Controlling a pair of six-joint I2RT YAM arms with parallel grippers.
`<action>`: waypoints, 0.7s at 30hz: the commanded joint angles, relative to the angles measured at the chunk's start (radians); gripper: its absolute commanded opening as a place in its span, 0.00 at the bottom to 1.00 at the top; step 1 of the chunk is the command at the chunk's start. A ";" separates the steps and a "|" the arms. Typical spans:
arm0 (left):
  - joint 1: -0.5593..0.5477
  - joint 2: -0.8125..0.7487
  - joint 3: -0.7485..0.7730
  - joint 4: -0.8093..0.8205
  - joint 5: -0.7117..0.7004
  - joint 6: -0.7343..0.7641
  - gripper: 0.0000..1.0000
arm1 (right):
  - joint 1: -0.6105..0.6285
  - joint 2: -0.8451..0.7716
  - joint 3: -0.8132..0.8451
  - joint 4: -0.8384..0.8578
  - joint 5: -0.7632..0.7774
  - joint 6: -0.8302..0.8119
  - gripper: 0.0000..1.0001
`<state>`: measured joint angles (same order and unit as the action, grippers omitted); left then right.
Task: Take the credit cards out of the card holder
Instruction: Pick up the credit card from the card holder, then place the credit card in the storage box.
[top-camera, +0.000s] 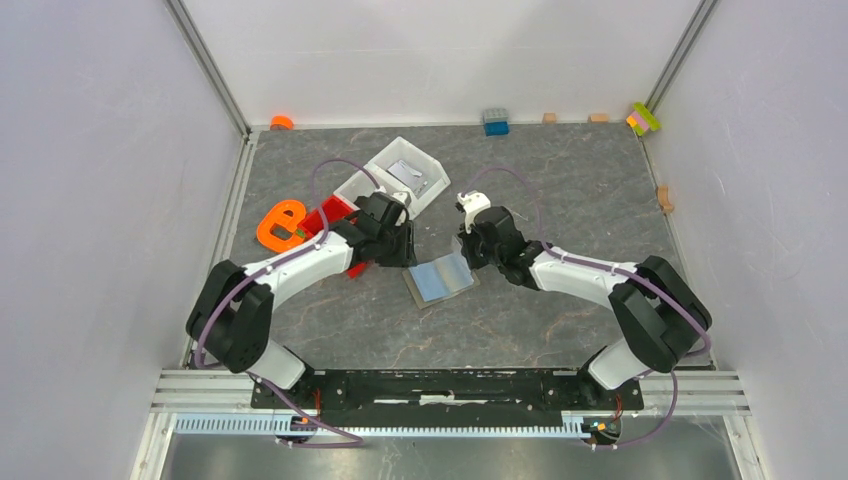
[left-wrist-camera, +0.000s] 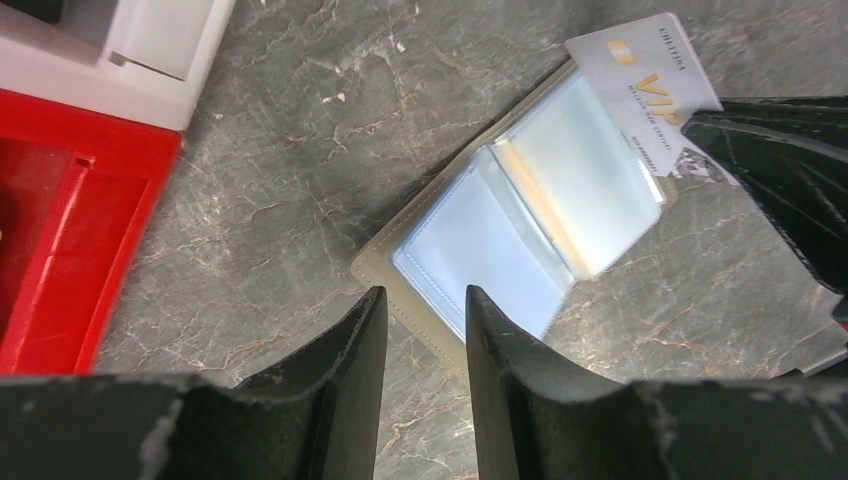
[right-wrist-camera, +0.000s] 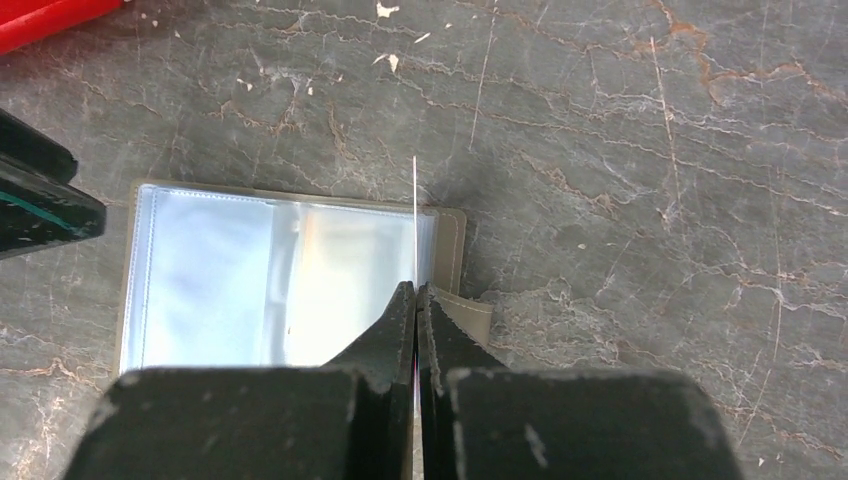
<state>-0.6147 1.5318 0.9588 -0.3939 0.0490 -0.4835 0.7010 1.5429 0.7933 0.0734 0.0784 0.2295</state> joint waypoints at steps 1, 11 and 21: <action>-0.004 -0.067 -0.005 0.047 -0.034 0.025 0.41 | -0.019 -0.041 0.006 0.027 -0.048 -0.013 0.00; -0.003 -0.108 -0.026 0.067 -0.045 0.022 0.41 | -0.071 0.014 0.111 0.066 -0.168 -0.019 0.00; -0.004 -0.114 -0.037 0.077 -0.077 0.021 0.42 | -0.119 0.140 0.269 0.191 -0.302 -0.094 0.00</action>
<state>-0.6147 1.4391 0.9260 -0.3553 0.0055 -0.4835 0.5873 1.6363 0.9894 0.1608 -0.1574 0.2028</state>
